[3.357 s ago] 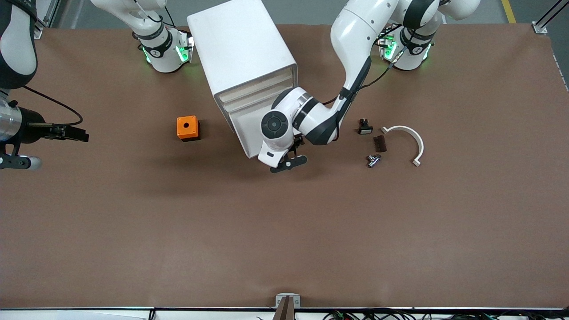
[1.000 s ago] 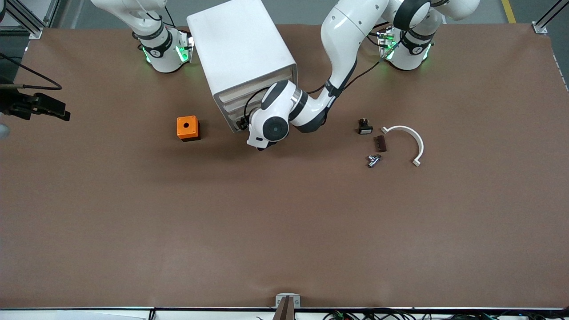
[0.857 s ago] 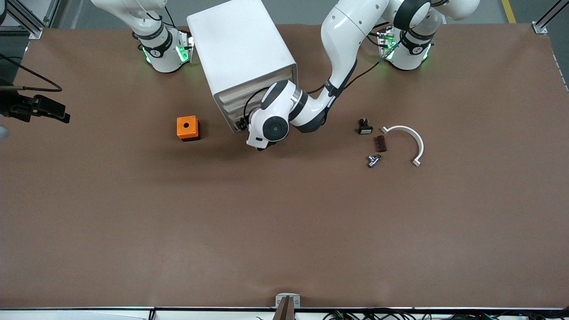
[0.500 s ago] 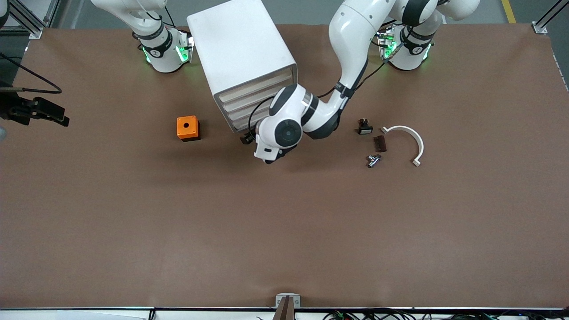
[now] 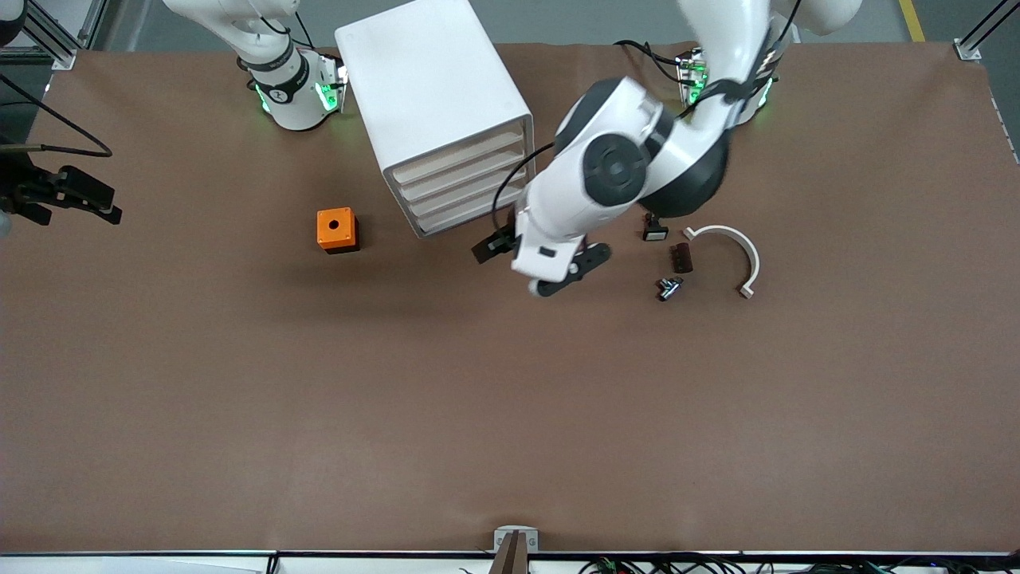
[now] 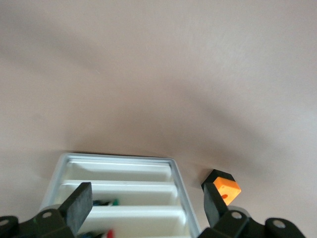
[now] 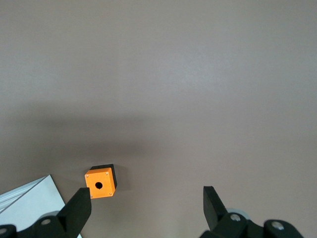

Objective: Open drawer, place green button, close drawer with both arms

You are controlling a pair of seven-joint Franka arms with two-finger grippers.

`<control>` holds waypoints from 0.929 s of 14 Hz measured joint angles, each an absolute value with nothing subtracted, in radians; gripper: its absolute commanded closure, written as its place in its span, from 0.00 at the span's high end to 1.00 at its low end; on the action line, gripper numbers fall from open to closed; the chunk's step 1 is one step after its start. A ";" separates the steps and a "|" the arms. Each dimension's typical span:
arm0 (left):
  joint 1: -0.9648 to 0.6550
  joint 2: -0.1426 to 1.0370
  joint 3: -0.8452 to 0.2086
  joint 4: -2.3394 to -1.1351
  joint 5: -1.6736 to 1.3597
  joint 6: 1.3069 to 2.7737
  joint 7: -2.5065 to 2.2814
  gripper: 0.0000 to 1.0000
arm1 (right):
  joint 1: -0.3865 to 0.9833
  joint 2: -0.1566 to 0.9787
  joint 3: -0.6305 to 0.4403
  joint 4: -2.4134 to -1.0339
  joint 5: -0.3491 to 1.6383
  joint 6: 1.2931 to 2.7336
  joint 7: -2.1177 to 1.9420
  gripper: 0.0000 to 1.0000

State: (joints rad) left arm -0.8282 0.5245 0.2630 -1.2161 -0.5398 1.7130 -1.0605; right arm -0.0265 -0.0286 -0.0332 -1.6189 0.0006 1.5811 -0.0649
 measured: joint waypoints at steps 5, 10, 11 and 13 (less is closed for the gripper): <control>-0.624 0.353 0.268 -1.225 -0.512 1.442 -0.811 0.99 | -0.027 -0.065 -0.033 -1.670 0.001 1.609 -0.067 1.00; -0.509 0.276 0.268 -1.247 -0.322 1.258 -0.553 0.99 | -0.028 -0.068 -0.034 -1.673 0.002 1.610 -0.061 1.00; -0.479 0.265 0.268 -1.253 -0.297 1.237 -0.501 0.99 | -0.028 -0.068 -0.033 -1.673 0.006 1.610 -0.049 1.00; -0.420 0.233 0.268 -1.289 -0.232 1.219 -0.382 0.99 | -0.028 -0.068 -0.034 -1.673 0.012 1.609 -0.030 1.00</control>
State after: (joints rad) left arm -0.4204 0.2331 0.2677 -1.2890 -0.2321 1.2193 -0.3822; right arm -0.0280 -0.0682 -0.0335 -1.6733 0.0118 1.6091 -0.0303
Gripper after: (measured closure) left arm 0.004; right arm 0.000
